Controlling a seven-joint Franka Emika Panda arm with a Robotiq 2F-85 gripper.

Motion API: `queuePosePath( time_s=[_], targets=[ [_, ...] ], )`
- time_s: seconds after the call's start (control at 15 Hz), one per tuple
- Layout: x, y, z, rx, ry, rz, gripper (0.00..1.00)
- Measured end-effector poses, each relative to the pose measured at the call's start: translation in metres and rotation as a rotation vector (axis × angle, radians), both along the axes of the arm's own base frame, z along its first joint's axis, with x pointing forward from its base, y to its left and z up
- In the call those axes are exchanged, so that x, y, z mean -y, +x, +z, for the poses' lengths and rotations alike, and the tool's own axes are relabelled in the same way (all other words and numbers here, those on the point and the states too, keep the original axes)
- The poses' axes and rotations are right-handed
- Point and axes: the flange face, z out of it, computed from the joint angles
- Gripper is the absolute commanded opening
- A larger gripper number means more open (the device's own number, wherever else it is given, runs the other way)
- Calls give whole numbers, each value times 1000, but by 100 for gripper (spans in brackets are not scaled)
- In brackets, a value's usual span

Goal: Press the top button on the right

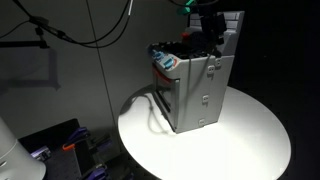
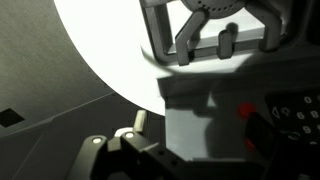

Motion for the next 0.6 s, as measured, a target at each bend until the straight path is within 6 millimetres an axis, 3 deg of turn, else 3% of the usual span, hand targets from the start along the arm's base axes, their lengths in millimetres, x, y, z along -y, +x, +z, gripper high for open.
queuePosePath(
  time_s=[0.6],
  targets=[
    [3,2,0,1,-4,-4,100]
  ],
)
